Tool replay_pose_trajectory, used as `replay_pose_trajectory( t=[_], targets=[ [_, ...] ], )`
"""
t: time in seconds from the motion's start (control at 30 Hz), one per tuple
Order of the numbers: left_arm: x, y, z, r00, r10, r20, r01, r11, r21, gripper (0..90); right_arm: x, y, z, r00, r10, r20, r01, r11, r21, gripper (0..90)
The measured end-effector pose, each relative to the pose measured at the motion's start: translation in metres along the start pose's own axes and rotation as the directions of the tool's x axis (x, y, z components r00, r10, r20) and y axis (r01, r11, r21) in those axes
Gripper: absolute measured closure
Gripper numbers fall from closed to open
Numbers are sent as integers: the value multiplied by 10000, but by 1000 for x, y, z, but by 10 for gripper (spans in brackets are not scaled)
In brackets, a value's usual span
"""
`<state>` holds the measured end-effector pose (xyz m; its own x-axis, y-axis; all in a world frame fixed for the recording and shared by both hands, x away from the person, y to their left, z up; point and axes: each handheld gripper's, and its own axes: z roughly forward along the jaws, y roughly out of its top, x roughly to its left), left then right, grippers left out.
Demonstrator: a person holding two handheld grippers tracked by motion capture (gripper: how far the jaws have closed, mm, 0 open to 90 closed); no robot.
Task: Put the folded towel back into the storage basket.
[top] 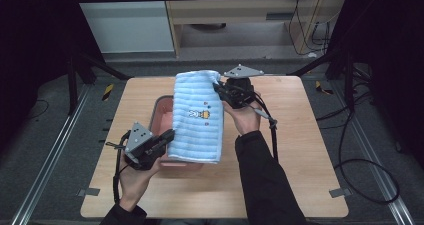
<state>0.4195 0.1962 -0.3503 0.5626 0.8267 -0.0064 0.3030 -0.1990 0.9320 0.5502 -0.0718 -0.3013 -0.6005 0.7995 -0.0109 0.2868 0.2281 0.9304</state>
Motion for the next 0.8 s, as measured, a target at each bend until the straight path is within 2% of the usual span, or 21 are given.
replay_pose_trajectory(
  t=[0.6,0.8],
  targets=[
    [31,-6,-6,9979,-442,-475,436,9990,-126,870,15,13,34,9992,-46,-407,42,10000,-91,830],
    [38,-6,-6,9963,-576,-636,565,9982,-185,870,17,13,42,9986,112,-522,-119,9999,-121,830]
  ],
)
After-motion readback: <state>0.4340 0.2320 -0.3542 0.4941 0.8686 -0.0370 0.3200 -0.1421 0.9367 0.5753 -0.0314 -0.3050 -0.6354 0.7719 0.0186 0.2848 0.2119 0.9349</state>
